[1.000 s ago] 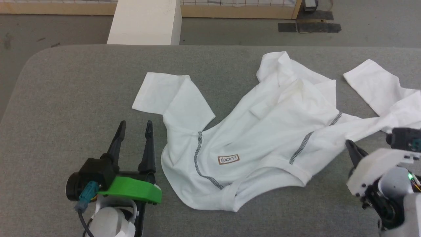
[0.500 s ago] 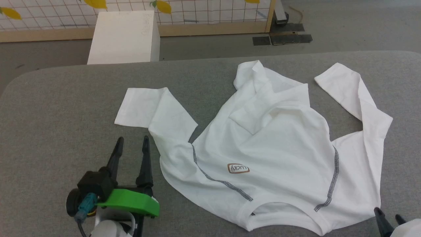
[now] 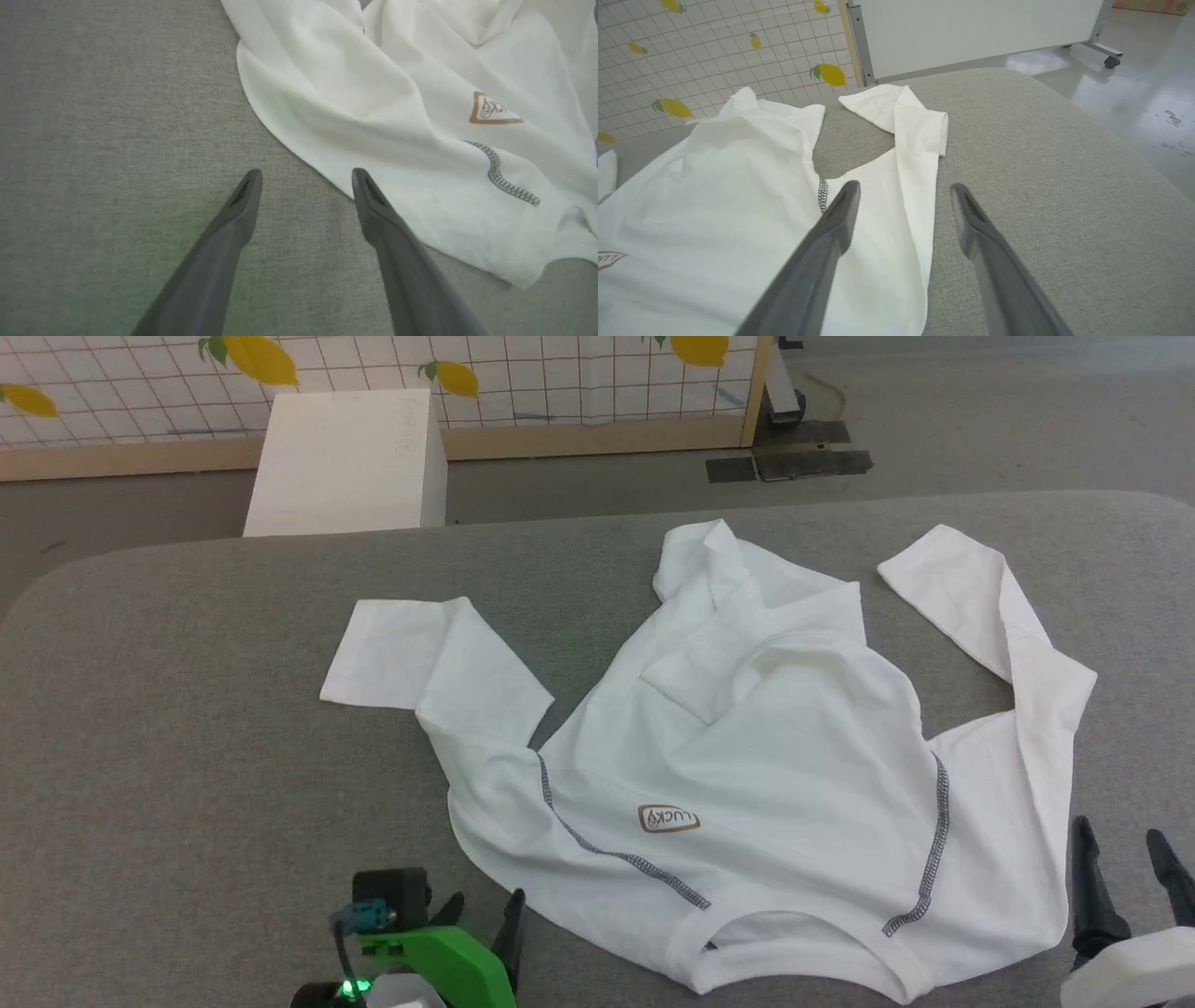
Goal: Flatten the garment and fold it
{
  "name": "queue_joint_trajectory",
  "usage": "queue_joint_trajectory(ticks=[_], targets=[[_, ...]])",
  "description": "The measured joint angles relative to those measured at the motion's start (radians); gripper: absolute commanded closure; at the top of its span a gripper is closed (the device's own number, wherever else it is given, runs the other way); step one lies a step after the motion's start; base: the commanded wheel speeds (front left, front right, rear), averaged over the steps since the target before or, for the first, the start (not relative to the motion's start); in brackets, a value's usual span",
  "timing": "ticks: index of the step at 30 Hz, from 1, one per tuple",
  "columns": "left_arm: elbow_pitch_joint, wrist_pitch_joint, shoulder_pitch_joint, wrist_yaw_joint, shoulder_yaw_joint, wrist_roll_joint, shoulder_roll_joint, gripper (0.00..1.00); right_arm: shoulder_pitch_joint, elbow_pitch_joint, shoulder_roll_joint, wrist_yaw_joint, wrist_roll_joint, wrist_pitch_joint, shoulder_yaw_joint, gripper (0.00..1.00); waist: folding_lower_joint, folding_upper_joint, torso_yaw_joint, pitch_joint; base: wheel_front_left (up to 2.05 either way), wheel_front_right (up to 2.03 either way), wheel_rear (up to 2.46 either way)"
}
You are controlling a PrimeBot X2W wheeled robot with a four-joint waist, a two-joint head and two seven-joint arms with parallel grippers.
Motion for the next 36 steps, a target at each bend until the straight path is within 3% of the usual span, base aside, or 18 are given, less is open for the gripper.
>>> queue_joint_trajectory(ticks=[10,16,17,18,19,25,30,36], targets=[[0.025,0.105,-0.043,0.124,-0.046,-0.039,-0.001,0.0,-0.001,-0.007,0.0,0.0,0.02,-0.009,0.078,0.0,0.0,0.0,-0.045,0.01,0.0,0.0,0.0],[0.043,0.143,-0.069,0.139,-0.066,-0.067,0.002,0.0,-0.002,-0.025,0.0,0.0,0.029,-0.008,0.096,0.0,0.0,0.0,-0.082,0.022,0.0,0.0,0.0],[0.044,0.147,-0.072,0.139,-0.071,-0.067,0.003,0.44,-0.002,-0.028,0.0,0.0,0.031,-0.008,0.096,0.0,0.0,0.0,-0.087,0.024,0.0,0.0,0.0],[0.043,0.147,-0.073,0.138,-0.073,-0.067,0.003,0.67,-0.002,-0.029,0.0,0.0,0.034,-0.008,0.096,0.0,0.0,0.0,-0.09,0.026,0.0,0.0,0.0],[0.042,0.146,-0.074,0.136,-0.075,-0.067,0.004,1.0,-0.002,-0.029,0.0,0.0,0.039,-0.008,0.096,0.0,0.0,0.0,-0.093,0.029,0.0,0.0,0.0],[0.031,0.113,-0.075,0.137,-0.07,-0.067,0.014,1.0,0.007,-0.024,0.0,0.0,0.039,0.066,0.09,0.0,0.0,0.0,-0.087,0.037,0.0,0.0,0.0],[0.002,0.098,-0.054,0.155,-0.044,-0.067,0.025,1.0,0.023,0.021,0.0,0.0,0.077,0.188,0.05,0.0,0.0,0.0,-0.071,0.042,0.0,0.0,0.0],[-0.026,0.095,-0.043,0.163,-0.035,-0.072,0.041,1.0,0.012,0.077,0.0,0.0,0.104,0.311,0.071,0.0,0.0,0.0,-0.045,0.053,0.0,0.0,0.0]])
